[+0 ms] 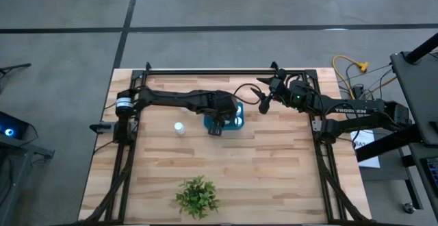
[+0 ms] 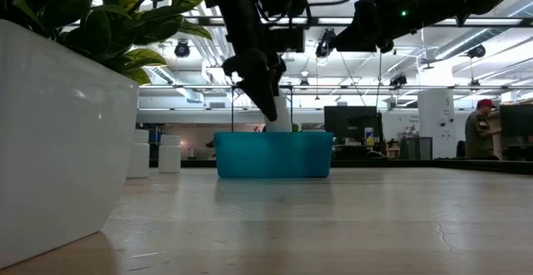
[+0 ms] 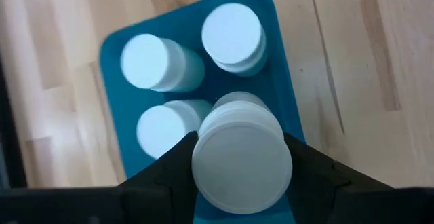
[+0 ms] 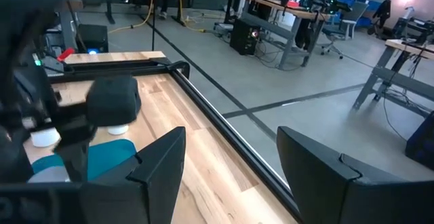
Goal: Pick and place pill bottles into a basket
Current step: Put the white medicine bottle into the blue bin
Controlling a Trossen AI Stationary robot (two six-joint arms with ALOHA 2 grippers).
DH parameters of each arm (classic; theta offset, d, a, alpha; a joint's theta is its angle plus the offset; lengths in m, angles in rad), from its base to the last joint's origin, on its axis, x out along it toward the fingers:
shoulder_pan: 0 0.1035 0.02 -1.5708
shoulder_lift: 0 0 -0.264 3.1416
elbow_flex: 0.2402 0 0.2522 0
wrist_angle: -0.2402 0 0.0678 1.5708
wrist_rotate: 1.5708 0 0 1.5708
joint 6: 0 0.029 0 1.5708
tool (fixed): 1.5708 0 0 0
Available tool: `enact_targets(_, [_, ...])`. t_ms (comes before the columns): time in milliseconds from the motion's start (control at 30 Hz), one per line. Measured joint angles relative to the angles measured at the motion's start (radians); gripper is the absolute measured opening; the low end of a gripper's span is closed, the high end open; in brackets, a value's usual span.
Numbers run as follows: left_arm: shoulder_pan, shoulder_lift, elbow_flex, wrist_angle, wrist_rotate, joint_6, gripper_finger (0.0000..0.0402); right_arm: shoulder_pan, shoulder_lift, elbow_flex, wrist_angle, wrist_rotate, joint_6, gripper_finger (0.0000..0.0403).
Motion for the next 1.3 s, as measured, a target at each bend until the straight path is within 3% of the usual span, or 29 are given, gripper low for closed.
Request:
enact_targets(400, [0.007, 0.077, 0.009, 0.016, 0.001, 0.016, 0.0156, 0.000, 0.000, 0.000, -0.007, 0.000, 0.002, 0.0224])
enact_targets(1033, [0.022, 0.084, 0.004, 0.037, 0.004, 0.025, 0.0156, 0.000, 0.001, 0.000, -0.006, 0.000, 0.002, 0.0224])
enact_targets(1300, [0.029, 0.095, 0.000, 0.042, 0.052, 0.026, 0.0156, 0.000, 0.001, 0.000, -0.007, 0.000, 0.006, 0.0224])
